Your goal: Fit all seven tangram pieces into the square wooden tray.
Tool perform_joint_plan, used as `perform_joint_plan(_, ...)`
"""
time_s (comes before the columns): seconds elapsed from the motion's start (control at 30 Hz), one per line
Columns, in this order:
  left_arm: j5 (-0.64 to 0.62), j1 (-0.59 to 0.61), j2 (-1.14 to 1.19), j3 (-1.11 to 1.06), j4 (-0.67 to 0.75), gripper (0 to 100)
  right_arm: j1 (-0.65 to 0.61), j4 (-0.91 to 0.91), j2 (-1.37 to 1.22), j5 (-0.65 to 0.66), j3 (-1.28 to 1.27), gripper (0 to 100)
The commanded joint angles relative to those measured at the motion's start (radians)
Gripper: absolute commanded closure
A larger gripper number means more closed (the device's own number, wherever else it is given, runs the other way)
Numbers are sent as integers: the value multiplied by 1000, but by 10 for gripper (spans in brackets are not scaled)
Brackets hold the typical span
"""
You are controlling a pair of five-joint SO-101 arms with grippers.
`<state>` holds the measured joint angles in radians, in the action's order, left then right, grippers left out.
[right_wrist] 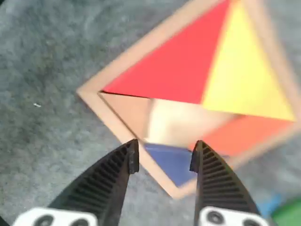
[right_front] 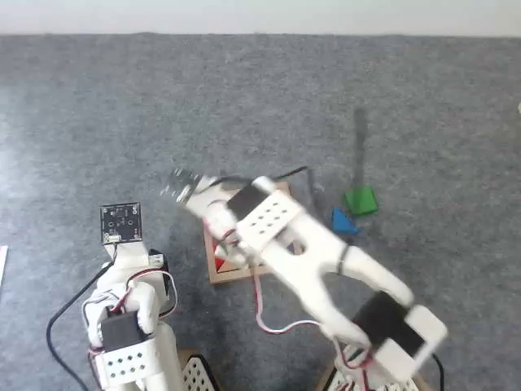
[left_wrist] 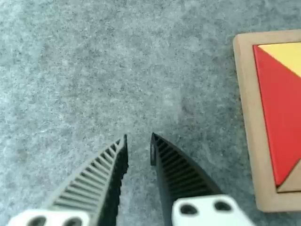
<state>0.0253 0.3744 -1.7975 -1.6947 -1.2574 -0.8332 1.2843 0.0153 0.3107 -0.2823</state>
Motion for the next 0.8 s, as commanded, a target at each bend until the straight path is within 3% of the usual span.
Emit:
perform_joint_plan(0.0, 2, 6, -18, 12, -3, 920, 165, 39, 150, 72, -17, 804)
perform_joint_plan(0.2, 2, 6, -18, 12, -3, 920, 443, -113, 188, 236, -239, 801)
perform_joint_plan(0.4, 2, 6, -18, 12, -3, 920, 529, -214, 102, 242, -284, 801)
perform_joint_plan(0.63, 2, 6, -18, 12, -3, 920, 524, -156, -53, 25, -163, 800)
perform_joint_plan(0.77, 2, 6, -18, 12, -3, 920, 519, -156, -61, 3, -173, 800)
